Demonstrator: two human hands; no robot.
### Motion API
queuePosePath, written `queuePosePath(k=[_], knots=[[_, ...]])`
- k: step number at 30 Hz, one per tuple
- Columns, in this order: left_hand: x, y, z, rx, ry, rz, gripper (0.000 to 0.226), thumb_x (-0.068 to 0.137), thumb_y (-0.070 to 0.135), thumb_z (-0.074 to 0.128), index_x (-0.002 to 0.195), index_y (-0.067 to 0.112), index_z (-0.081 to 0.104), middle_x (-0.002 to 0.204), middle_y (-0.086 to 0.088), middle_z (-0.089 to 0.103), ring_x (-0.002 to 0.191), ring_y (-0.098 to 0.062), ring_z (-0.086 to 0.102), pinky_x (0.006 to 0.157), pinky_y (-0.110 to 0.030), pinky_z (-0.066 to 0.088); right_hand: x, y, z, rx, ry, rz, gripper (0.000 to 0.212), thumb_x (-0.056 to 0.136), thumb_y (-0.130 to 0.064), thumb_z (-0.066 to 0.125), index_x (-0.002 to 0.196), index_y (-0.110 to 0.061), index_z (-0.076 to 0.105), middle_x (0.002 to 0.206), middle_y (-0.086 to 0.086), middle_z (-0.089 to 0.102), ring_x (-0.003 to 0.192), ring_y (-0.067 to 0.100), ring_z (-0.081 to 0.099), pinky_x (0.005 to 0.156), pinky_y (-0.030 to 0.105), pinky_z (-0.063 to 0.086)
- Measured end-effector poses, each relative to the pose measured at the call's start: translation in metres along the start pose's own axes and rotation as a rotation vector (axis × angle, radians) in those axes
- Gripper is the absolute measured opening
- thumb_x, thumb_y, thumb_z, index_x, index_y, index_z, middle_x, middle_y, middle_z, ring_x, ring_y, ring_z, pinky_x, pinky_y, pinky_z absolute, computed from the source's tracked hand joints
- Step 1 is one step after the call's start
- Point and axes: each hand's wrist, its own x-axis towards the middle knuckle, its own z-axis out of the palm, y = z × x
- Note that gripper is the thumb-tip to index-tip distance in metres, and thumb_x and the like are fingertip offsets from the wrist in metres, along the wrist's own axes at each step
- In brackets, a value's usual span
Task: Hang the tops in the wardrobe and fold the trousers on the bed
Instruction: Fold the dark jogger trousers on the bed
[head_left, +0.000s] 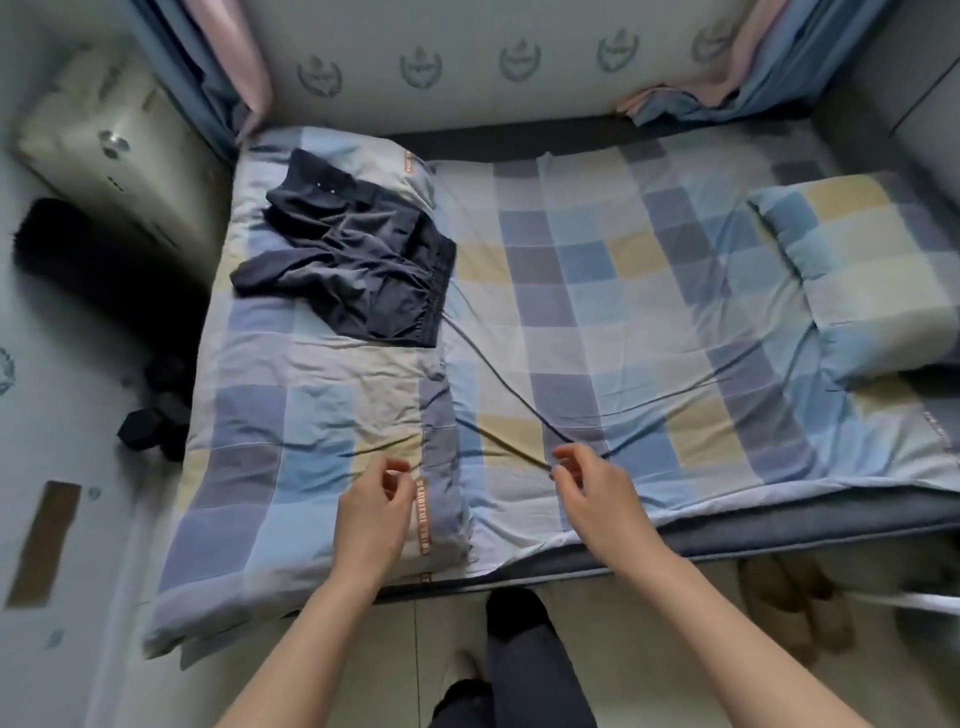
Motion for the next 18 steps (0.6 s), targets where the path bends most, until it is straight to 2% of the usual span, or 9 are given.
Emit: queuePosePath(k=[4,7,13,18], knots=[[0.072,0.008,0.019,0.064,0.053,-0.019,0.008,0.094,0.021,0.055,0.094,0.024,0.062,0.079,0.003,0.067,0.080,-0.021,0.062,0.071,-0.037,0.049,0.102,-0.014,0.000,-0.029,-0.027,-0.063,0.024,0.097,-0.022,0.047,0.118,-0.015,0.057,0.102,0.002,0.066,0.090,0.018,0.057,0.073,0.028,0.038],[0.136,0.007,0.036,0.116,0.089,-0.025,0.007,0.093,0.021,0.056,0.095,0.022,0.063,0.081,0.001,0.066,0.082,-0.024,0.061,0.072,-0.038,0.049,0.176,-0.023,0.014,-0.053,-0.071,-0.095,0.023,0.097,-0.022,0.048,0.117,-0.015,0.057,0.099,0.001,0.066,0.092,0.020,0.057,0.074,0.031,0.040],[0.262,-0.030,0.084,0.264,0.045,0.062,0.014,0.091,0.018,0.055,0.101,0.013,0.062,0.100,-0.002,0.064,0.096,-0.025,0.057,0.080,-0.039,0.048,0.311,-0.012,0.080,-0.019,-0.145,-0.059,0.025,0.097,-0.022,0.047,0.118,-0.014,0.057,0.103,0.002,0.064,0.091,0.019,0.058,0.073,0.029,0.042],[0.369,-0.084,0.126,0.424,-0.065,0.061,0.028,0.093,0.022,0.050,0.119,0.014,0.058,0.122,-0.006,0.059,0.118,-0.026,0.050,0.094,-0.040,0.045,0.408,0.022,0.154,-0.193,-0.265,-0.115,0.029,0.099,-0.023,0.043,0.122,-0.008,0.054,0.120,0.011,0.062,0.108,0.027,0.057,0.089,0.032,0.045]])
